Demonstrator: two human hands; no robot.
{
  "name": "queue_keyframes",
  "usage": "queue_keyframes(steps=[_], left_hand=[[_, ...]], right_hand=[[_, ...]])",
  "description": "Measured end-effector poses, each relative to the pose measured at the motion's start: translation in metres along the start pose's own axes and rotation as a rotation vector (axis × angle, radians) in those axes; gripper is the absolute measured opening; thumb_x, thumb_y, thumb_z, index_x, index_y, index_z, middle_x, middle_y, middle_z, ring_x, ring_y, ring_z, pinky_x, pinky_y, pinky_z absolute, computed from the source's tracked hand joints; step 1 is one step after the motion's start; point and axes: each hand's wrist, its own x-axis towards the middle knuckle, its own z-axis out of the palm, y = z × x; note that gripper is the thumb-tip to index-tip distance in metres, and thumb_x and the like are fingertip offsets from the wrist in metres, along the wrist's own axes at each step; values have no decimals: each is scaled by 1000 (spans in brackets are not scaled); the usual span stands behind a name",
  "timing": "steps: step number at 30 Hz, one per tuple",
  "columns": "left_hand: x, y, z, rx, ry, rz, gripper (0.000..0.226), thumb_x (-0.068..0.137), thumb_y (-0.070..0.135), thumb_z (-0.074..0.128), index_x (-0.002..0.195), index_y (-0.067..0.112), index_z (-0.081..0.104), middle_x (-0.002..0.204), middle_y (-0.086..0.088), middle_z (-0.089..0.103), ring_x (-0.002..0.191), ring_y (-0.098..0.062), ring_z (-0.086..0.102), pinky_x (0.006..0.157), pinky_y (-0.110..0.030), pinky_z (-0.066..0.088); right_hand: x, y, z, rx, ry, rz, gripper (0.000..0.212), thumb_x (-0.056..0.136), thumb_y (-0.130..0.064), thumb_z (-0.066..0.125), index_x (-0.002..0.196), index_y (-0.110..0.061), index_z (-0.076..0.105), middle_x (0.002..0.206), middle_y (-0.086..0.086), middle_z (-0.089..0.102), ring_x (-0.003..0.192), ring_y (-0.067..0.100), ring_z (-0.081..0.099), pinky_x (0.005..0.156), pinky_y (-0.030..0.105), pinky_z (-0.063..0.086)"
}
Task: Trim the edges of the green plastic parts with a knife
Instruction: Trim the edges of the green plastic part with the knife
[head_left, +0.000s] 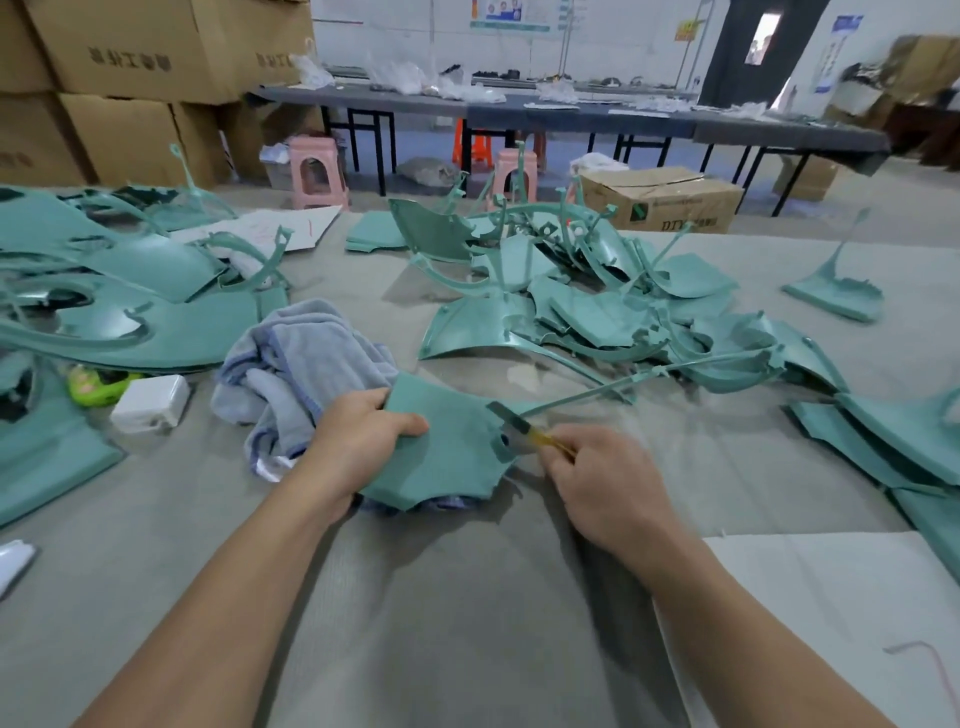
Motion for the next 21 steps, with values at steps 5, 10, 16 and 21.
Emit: queue_keyframes(steps=[5, 10, 16, 21], left_hand=[[0, -6, 3, -16, 40, 22, 12, 76, 26, 76, 88, 23, 77, 79, 5, 78, 74, -22, 75, 73, -43, 62], [5, -7, 5, 60, 106, 64, 17, 92, 33, 70, 81, 21, 72, 67, 14, 73, 55, -4, 69, 49, -21, 47], [0, -3, 7, 64, 138, 75, 24, 96, 36, 64, 80, 19, 72, 65, 17, 72, 55, -2, 67, 46, -19, 45], [-2, -2, 6, 60, 117, 60, 20, 94, 33, 65, 84, 19, 74, 73, 6, 76, 64, -14, 72, 55, -27, 53]], right_hand=[[4, 7, -7, 220, 77, 29, 35, 98, -37, 57, 66, -24, 62, 54, -6, 55, 49, 6, 49, 51, 30, 39], [8, 10, -8, 45, 91, 89, 30, 97, -36, 57, 71, -22, 64, 58, -7, 60, 57, 13, 55, 56, 33, 44], [6, 6, -8, 208, -139, -91, 28, 94, -30, 65, 72, -13, 64, 61, 3, 58, 54, 9, 48, 60, 37, 44], [15, 20, -19, 275, 47, 66, 33, 95, -24, 64, 68, -6, 61, 53, -3, 49, 51, 14, 43, 55, 36, 37]])
